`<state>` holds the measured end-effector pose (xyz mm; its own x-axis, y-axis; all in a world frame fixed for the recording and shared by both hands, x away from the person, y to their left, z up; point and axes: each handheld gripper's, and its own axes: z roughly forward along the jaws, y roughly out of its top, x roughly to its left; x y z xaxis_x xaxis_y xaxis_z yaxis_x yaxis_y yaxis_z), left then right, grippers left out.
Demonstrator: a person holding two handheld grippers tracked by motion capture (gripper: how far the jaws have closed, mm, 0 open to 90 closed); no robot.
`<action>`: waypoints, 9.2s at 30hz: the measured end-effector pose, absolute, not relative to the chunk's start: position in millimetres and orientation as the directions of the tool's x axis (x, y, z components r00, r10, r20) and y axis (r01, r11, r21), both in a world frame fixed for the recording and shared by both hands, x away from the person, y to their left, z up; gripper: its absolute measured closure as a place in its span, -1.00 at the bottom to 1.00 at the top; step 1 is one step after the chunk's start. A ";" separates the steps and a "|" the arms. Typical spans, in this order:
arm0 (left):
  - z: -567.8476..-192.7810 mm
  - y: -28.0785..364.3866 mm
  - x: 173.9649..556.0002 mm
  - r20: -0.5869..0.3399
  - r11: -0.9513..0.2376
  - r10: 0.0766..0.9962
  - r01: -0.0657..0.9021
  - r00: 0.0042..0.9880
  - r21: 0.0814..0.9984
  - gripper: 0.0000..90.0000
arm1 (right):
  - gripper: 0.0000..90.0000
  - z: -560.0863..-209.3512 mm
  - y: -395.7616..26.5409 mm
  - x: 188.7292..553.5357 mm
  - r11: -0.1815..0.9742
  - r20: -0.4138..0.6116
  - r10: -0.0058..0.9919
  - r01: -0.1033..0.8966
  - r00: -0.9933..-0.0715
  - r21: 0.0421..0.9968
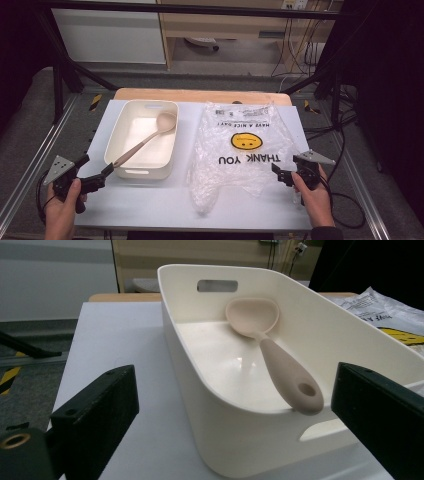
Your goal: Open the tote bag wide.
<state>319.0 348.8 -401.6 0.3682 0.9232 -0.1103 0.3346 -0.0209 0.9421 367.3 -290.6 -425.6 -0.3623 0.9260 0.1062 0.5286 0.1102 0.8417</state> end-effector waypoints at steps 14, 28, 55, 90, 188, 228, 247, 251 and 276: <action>-402.9 351.6 320.0 -0.101 -0.027 0.929 0.336 0.357 0.941 -0.90 | -0.90 -415.1 -293.0 365.9 0.136 0.085 0.920 0.513 -0.383 0.848; -403.7 350.7 320.6 -0.095 -0.035 0.931 0.345 0.352 0.938 -0.90 | -0.88 -404.5 -308.8 368.2 0.109 0.090 0.930 0.500 -0.356 0.859; -403.8 359.3 317.4 -0.101 0.000 0.953 0.335 0.284 0.942 -0.89 | -0.28 -444.8 -355.4 453.0 0.074 0.110 0.964 0.647 -0.240 0.759; -406.2 364.2 322.1 -0.095 -0.034 0.939 0.362 0.331 0.932 -0.88 | 1.00 -450.6 -342.6 426.5 0.001 0.198 0.956 0.675 -0.218 0.738; -406.3 361.0 320.8 -0.069 -0.052 0.945 0.355 0.321 0.933 -0.88 | 0.27 -444.3 -308.0 331.1 0.334 0.000 0.901 0.694 -0.434 0.638; -406.3 361.0 320.9 -0.063 -0.058 0.945 0.354 0.322 0.933 -0.88 | 1.00 -436.1 -269.5 328.0 0.373 0.045 0.871 0.717 -0.489 0.589; -406.4 360.8 321.1 -0.057 -0.066 0.944 0.355 0.325 0.933 -0.88 | 1.00 -437.2 -243.6 326.2 0.431 0.057 0.829 0.699 -0.557 0.571; -406.6 360.0 321.4 -0.058 -0.064 0.944 0.352 0.324 0.934 -0.88 | 1.00 -438.0 -247.8 330.3 0.399 0.067 0.845 0.709 -0.530 0.581; -406.4 360.2 321.0 -0.052 -0.068 0.945 0.351 0.322 0.934 -0.88 | -0.60 -421.2 -188.5 338.7 0.445 0.011 0.767 0.544 -0.641 0.711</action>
